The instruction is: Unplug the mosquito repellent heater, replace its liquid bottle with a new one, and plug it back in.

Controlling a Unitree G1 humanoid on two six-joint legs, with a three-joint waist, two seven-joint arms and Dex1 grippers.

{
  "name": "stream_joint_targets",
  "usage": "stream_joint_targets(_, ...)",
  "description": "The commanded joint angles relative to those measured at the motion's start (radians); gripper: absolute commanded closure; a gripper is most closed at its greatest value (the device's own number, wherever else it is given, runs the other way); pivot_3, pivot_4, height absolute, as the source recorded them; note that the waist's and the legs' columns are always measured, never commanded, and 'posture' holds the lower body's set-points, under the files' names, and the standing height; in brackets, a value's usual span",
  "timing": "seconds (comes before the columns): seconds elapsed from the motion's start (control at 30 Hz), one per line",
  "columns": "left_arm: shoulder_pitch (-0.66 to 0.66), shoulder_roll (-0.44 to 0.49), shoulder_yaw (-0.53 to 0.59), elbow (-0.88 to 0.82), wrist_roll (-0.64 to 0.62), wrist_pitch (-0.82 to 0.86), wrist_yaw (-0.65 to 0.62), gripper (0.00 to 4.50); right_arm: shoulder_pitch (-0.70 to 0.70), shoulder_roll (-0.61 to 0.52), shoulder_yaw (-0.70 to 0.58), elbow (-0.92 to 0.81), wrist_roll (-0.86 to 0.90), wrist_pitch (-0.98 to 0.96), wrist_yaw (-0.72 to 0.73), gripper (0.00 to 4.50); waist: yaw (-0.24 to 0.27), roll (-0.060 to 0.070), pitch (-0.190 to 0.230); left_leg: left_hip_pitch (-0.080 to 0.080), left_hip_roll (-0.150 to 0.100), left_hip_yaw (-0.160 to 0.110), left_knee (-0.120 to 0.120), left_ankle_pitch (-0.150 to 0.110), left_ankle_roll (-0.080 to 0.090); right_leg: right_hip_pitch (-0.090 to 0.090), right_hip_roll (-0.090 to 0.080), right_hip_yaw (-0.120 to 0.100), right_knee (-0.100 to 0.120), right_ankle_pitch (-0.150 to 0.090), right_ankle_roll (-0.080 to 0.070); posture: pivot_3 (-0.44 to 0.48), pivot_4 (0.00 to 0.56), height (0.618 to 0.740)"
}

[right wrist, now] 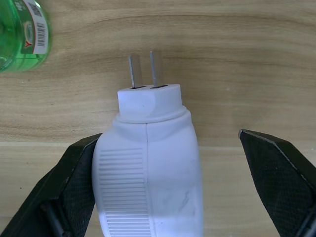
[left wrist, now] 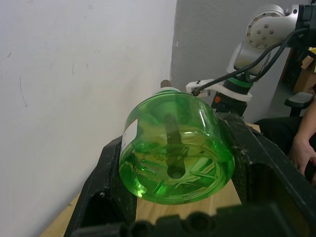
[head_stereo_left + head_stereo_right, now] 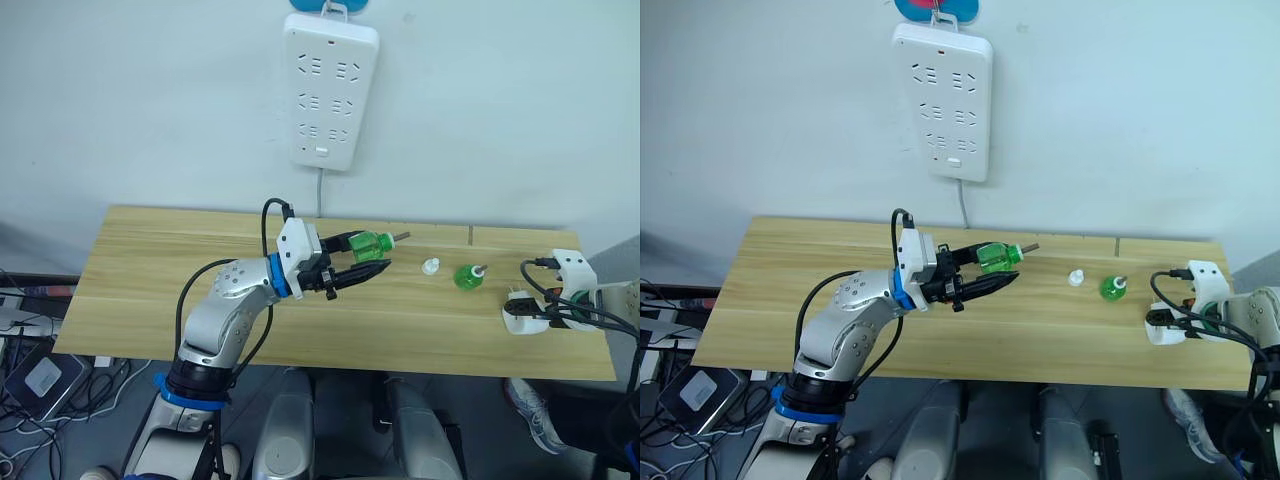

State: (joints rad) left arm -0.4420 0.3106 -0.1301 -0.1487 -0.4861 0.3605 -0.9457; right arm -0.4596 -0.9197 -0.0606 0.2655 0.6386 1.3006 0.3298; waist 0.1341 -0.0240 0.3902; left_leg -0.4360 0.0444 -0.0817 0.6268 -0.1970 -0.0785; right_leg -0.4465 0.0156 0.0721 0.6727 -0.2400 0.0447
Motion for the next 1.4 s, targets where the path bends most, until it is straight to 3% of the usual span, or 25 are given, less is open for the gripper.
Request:
stream_joint_targets(0.03, 0.003, -0.005, -0.004, -0.036, -0.008, -0.020, -0.004, 2.24, 0.010, -0.010, -0.038, -0.030, -0.034, 0.014, 0.023, 0.06, 0.000, 0.000, 0.001, 0.000, 0.000, 0.000, 0.000, 0.000, 0.000, 0.000, 0.000, 0.000, 0.000, 0.000, 0.000, 0.325, 0.423, 0.740)
stream_joint_targets(0.27, -0.006, -0.008, -0.004, -0.018, -0.004, -0.030, -0.012, 2.24, -0.005, -0.030, -0.065, -0.084, -0.051, 0.058, 0.070, 0.06, -0.002, 0.000, 0.001, 0.000, 0.000, 0.000, 0.000, 0.000, 0.000, 0.000, 0.000, 0.000, -0.001, 0.000, 0.000, 0.317, 0.419, 0.740)
stream_joint_targets(0.5, 0.004, -0.013, -0.011, -0.009, -0.002, -0.047, -0.016, 2.24, -0.042, -0.080, -0.152, -0.206, -0.030, 0.233, 0.088, 0.06, -0.001, 0.001, 0.001, -0.004, 0.000, 0.001, -0.001, 0.000, 0.000, -0.004, 0.000, 0.000, -0.002, 0.000, 0.000, 0.306, 0.407, 0.740)
stream_joint_targets(0.63, 0.005, -0.025, -0.020, 0.001, 0.001, -0.060, -0.015, 2.24, -0.042, -0.050, -0.207, -0.258, -0.034, 0.311, 0.060, 0.06, -0.001, 0.001, 0.001, -0.006, 0.000, 0.000, -0.001, 0.000, 0.000, -0.004, 0.000, -0.001, -0.004, 0.000, 0.000, 0.283, 0.390, 0.740)
stream_joint_targets(0.93, -0.003, -0.029, -0.022, 0.008, 0.004, -0.066, -0.018, 2.24, 0.005, 0.029, -0.208, -0.273, -0.094, 0.276, 0.036, 0.06, 0.002, 0.001, 0.001, -0.014, -0.001, 0.000, 0.000, 0.000, 0.000, -0.008, -0.001, -0.001, -0.010, 0.003, 0.004, 0.297, 0.391, 0.740)
stream_joint_targets(1.4, -0.002, -0.026, -0.030, 0.005, 0.007, -0.069, -0.014, 2.24, 0.064, 0.009, -0.207, -0.284, -0.123, 0.230, 0.086, 0.06, 0.004, 0.001, 0.001, -0.014, -0.001, 0.000, 0.001, 0.000, 0.000, -0.009, -0.001, -0.001, -0.009, 0.003, 0.005, 0.298, 0.382, 0.740)
